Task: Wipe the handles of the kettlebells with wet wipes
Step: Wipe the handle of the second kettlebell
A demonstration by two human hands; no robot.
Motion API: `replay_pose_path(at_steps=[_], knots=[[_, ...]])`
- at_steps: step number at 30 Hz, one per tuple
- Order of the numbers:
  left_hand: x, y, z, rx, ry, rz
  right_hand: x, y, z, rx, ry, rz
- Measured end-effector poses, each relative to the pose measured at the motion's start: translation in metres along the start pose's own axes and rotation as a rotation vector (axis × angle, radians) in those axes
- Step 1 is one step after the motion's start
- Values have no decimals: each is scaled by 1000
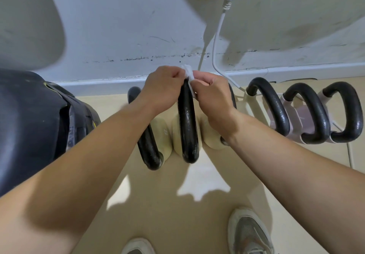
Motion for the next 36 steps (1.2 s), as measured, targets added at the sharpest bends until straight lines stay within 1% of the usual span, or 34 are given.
replay_pose_path(at_steps=[2, 5, 8, 10, 11, 14, 16, 19, 21, 22, 23, 24, 27, 30, 32, 33, 34, 35, 36], knots=[[5, -6, -9, -72, 113, 38, 1, -3, 4, 11, 7, -54], [14, -18, -13, -126, 254, 125, 0, -18, 4, 13, -27, -98], [14, -31, -14, -224, 381, 147, 3, -44, -3, -6, -138, -152], [12, -40, -10, -288, 430, 144, 4, -64, -3, 34, -167, -138], [11, -44, -7, -314, 431, 146, 5, -71, -2, 62, -137, -110], [9, -50, 0, -324, 339, 125, 2, -69, -1, 78, -25, -31], [6, -39, 1, -278, 359, 67, -6, -55, -2, 52, -55, 12], [4, -15, -7, -159, 312, 26, -15, -33, -6, -80, -74, 70], [3, -10, -10, -125, 270, 49, -19, -28, -14, -157, 46, 125], [3, -15, -12, -123, 288, 57, -20, -30, -18, -178, 126, 155], [3, -24, -13, -141, 327, 63, -21, -35, -19, -160, 180, 175], [1, -37, -13, -180, 358, 71, -19, -44, -20, -108, 181, 187], [-6, -81, 1, -311, 336, 100, -12, -81, -21, 164, 36, 210], [-16, -111, 21, -384, 354, 95, -9, -107, -35, 271, -16, 222], [-19, -111, 21, -356, 260, 81, -11, -103, -33, 278, -17, 254], [-19, -106, 17, -313, 180, 75, -14, -96, -27, 263, 44, 303], [-18, -97, 11, -256, 89, 70, -17, -86, -21, 227, 137, 338], [-18, -86, 8, -179, -4, 67, -19, -74, -16, 150, 248, 361], [-17, -75, 4, -106, -94, 64, -19, -61, -13, 70, 297, 353]])
Point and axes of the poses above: each hand's wrist, its own y-axis towards the middle knuckle, its own x-axis out of the back of the hand, z = x × y, the point moved 5 cm from there along y, towards the middle knuckle, and after that the axes turned 12 degrees about -y, right-handed, at the moved point
